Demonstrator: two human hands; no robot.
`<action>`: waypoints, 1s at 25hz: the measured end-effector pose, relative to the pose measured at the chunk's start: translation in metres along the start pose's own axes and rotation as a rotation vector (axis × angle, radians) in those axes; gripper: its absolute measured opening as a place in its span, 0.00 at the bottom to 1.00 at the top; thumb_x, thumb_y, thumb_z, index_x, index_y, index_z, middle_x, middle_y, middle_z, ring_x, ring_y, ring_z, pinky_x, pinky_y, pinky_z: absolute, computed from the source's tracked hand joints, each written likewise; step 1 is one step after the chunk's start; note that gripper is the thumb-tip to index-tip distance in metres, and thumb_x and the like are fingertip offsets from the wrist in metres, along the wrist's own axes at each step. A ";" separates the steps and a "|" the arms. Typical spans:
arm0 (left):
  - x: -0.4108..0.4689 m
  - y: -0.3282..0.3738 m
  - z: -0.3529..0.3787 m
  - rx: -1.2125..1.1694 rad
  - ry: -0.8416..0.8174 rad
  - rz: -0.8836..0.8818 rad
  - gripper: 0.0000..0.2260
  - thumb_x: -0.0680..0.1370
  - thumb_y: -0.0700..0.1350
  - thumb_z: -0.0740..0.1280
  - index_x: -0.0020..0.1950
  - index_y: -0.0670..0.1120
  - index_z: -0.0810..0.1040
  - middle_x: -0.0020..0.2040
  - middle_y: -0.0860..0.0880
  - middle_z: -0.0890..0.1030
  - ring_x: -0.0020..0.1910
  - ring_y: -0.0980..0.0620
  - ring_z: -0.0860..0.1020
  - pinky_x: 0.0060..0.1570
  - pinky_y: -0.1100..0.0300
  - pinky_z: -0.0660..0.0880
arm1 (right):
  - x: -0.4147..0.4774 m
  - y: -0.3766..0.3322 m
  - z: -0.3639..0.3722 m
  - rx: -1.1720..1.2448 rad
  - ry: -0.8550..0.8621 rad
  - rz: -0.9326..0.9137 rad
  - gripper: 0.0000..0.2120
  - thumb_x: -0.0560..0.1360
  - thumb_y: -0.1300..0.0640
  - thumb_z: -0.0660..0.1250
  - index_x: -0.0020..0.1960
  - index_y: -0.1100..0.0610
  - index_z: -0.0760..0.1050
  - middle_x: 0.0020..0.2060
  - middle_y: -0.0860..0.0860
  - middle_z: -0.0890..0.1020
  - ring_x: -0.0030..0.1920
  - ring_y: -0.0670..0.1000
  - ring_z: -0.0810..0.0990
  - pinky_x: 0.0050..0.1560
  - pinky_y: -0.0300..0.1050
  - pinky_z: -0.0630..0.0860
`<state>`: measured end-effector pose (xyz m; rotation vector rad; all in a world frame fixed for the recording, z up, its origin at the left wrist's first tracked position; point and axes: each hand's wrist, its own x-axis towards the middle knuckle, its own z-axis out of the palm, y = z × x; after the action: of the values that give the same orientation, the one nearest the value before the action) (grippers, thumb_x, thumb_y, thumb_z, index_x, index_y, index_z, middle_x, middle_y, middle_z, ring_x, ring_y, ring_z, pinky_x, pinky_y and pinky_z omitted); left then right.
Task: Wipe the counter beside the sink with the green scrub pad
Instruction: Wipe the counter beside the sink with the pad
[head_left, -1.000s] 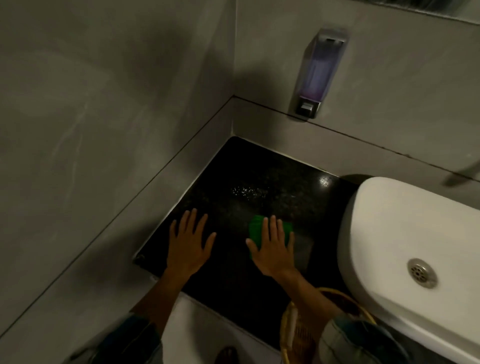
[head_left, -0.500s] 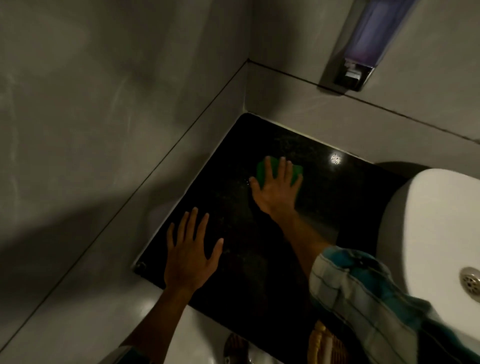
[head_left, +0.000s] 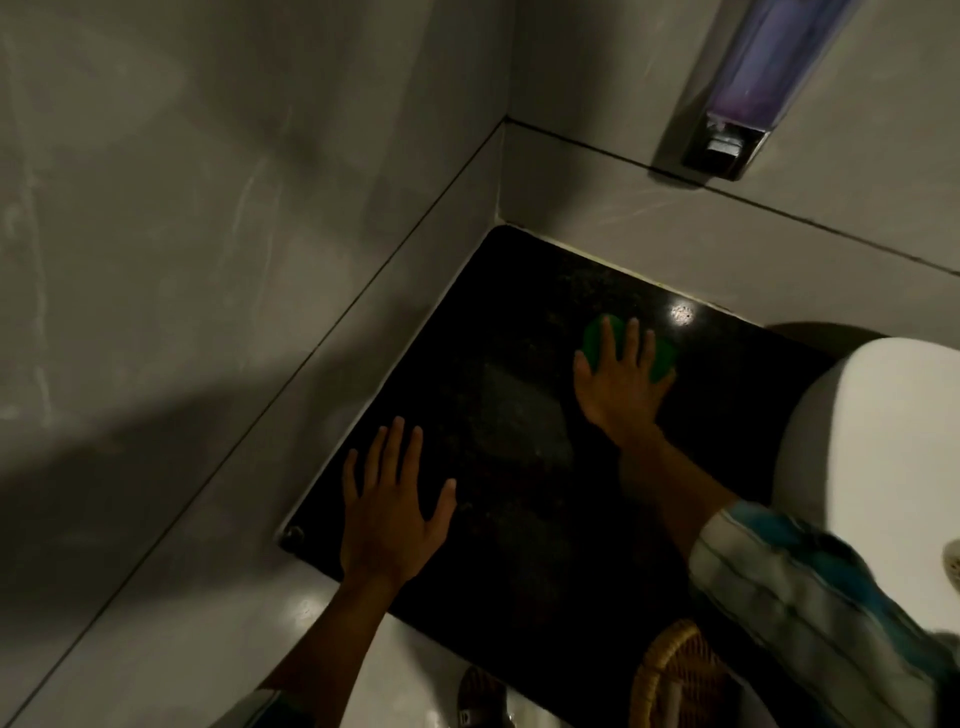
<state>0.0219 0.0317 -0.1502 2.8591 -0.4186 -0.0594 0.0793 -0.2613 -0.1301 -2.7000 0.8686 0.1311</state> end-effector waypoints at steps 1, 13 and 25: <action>0.000 0.000 0.000 0.005 -0.003 -0.005 0.32 0.76 0.65 0.52 0.77 0.50 0.55 0.79 0.47 0.57 0.78 0.48 0.53 0.75 0.44 0.48 | 0.002 -0.021 0.001 0.005 -0.003 -0.058 0.30 0.78 0.40 0.50 0.78 0.46 0.48 0.79 0.53 0.48 0.78 0.56 0.43 0.71 0.74 0.46; -0.001 0.005 -0.010 -0.014 -0.014 -0.005 0.26 0.80 0.55 0.45 0.76 0.46 0.59 0.77 0.46 0.61 0.77 0.47 0.58 0.74 0.42 0.56 | -0.085 0.062 0.004 0.016 0.097 0.066 0.30 0.79 0.44 0.54 0.78 0.51 0.49 0.79 0.55 0.50 0.78 0.57 0.46 0.71 0.73 0.48; 0.002 0.003 -0.005 -0.009 -0.019 -0.024 0.24 0.81 0.52 0.50 0.76 0.47 0.58 0.78 0.47 0.61 0.77 0.48 0.57 0.75 0.43 0.54 | 0.075 -0.076 0.004 -0.056 -0.057 -0.215 0.35 0.78 0.40 0.52 0.77 0.59 0.49 0.79 0.57 0.50 0.78 0.56 0.46 0.71 0.70 0.46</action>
<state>0.0232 0.0300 -0.1445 2.8573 -0.3873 -0.0931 0.1844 -0.2429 -0.1273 -2.8052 0.5618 0.1866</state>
